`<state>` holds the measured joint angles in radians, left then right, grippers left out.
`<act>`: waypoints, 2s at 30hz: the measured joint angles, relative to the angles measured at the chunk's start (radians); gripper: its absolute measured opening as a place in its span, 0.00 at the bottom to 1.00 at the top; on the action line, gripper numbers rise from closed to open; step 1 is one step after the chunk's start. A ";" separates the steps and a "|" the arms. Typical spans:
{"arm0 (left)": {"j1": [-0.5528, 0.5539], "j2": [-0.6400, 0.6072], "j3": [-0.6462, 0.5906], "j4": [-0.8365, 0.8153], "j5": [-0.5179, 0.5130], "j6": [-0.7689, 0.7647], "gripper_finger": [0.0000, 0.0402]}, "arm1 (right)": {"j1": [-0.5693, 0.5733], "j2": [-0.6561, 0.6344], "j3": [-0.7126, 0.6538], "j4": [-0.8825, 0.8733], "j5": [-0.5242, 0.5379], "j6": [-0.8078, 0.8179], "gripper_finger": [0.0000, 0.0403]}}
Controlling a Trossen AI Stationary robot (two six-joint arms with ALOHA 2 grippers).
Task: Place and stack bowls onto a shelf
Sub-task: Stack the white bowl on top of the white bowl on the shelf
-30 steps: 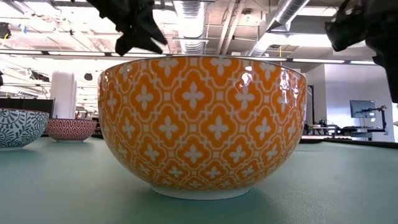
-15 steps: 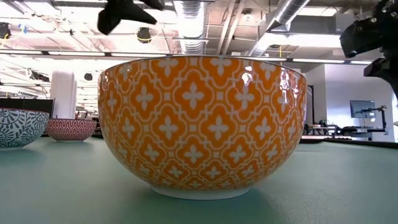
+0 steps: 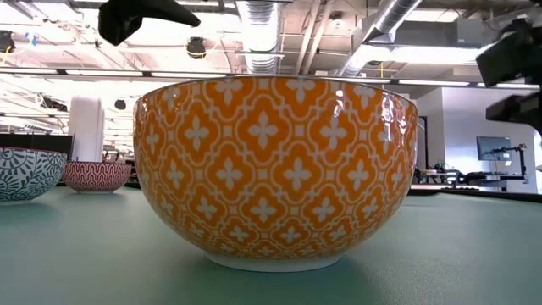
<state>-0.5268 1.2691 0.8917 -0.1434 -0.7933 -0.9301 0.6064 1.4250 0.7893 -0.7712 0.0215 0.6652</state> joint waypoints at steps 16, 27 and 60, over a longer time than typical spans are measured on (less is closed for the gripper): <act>0.002 0.101 0.000 0.064 0.022 -0.081 0.33 | -0.026 0.001 0.002 0.073 0.002 0.099 0.06; 0.052 0.101 0.000 0.133 0.028 0.013 0.33 | -0.059 0.001 0.190 0.002 0.075 0.063 0.05; 0.374 0.270 0.205 0.155 0.389 0.595 0.42 | -0.334 0.003 0.380 0.014 0.407 0.038 0.06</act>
<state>-0.1526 1.5390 1.0966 0.0112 -0.4041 -0.3353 0.2722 1.4276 1.1694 -0.7573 0.4286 0.7028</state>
